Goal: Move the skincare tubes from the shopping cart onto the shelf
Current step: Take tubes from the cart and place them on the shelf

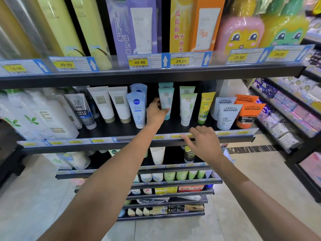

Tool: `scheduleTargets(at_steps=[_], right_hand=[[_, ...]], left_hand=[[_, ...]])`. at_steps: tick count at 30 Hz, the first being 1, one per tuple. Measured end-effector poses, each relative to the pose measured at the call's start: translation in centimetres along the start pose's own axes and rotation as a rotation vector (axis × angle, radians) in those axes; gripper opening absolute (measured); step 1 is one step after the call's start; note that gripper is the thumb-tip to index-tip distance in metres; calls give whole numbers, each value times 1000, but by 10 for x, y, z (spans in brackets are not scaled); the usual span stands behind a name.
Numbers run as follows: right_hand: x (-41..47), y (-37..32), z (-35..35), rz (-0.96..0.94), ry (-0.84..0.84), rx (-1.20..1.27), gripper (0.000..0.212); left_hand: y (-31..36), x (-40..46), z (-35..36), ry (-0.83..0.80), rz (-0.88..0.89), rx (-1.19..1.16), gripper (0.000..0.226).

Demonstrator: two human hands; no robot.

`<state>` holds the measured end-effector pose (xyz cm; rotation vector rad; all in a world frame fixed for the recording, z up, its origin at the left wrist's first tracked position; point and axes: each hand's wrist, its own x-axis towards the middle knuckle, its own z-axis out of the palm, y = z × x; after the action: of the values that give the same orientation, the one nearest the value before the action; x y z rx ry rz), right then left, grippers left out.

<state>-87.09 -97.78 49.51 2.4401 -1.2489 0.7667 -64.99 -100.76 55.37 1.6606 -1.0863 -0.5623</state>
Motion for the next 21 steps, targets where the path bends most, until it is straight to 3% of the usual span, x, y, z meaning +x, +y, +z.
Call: scheduleTargets(at_steps=[8,16,21], right_hand=[[-1,-4,-7,33,-46,14,53],[-2,-38,-32,-41,-27,366,37],[-30,-106,-47,-202,-144,543,35]], left_hand=[[4,-21,-15,-2,-48,125,65],[5,-130,-60,38,111,254,44],[-24,-212,-109,146,16,430,43]])
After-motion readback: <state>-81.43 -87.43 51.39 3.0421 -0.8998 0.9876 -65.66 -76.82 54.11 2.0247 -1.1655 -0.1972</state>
